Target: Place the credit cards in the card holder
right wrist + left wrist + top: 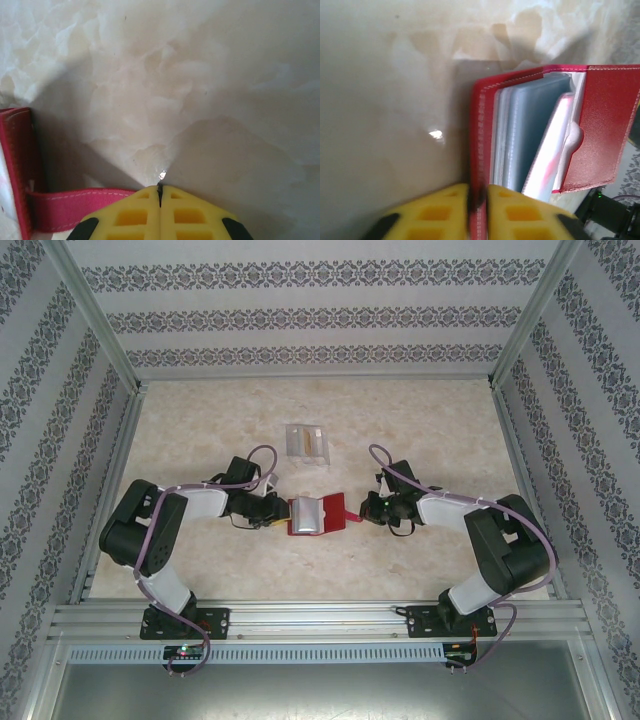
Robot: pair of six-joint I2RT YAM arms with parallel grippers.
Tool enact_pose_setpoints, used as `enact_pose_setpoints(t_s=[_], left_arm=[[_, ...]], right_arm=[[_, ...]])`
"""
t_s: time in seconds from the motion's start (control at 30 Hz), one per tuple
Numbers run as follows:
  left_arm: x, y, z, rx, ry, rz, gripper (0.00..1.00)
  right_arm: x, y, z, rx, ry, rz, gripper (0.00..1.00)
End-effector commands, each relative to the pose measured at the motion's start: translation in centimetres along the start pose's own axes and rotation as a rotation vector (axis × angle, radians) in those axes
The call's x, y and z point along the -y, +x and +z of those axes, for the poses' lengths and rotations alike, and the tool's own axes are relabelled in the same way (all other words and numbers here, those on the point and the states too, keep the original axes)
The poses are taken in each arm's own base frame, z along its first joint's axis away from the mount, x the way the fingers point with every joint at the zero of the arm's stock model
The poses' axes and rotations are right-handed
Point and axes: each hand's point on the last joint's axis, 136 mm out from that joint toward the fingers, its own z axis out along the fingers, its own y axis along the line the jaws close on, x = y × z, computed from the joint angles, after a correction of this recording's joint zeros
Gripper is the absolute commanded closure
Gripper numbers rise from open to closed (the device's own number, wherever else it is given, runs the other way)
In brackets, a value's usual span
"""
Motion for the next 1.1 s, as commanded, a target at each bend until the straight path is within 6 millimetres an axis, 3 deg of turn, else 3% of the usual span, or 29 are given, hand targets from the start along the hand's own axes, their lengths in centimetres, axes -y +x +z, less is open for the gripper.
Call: enact_pose_setpoints(t_s=[0.0, 0.07, 0.37, 0.53, 0.73, 0.93, 1.07], left_arm=[[2.1, -0.8, 0.0, 0.015, 0.074, 0.060, 0.94], [2.9, -1.0, -0.4, 0.020, 0.090, 0.067, 1.00], [8.1, -1.4, -5.3, 0.062, 0.105, 0.122, 1.00], [8.4, -1.4, -7.5, 0.098, -0.017, 0.104, 1.00], [7.3, -1.1, -6.8, 0.065, -0.072, 0.061, 1.00], [7.2, -1.2, -6.2, 0.068, -0.090, 0.063, 1.00], [7.5, -1.2, -5.8, 0.068, -0.078, 0.066, 1.00]], right_arm=[[-0.2, -0.6, 0.6, 0.008, -0.009, -0.001, 1.00], [-0.4, -0.5, 0.8, 0.003, -0.018, 0.004, 1.00], [-1.0, 0.1, 1.8, -0.034, -0.016, -0.030, 1.00], [-2.0, 0.2, 2.2, -0.042, -0.035, -0.057, 1.00], [-2.7, -0.9, -0.3, 0.015, -0.059, -0.052, 0.74], [-4.3, -1.8, -4.4, 0.093, -0.101, -0.091, 0.60], [-7.4, -1.0, -5.2, 0.078, -0.182, -0.115, 0.56]])
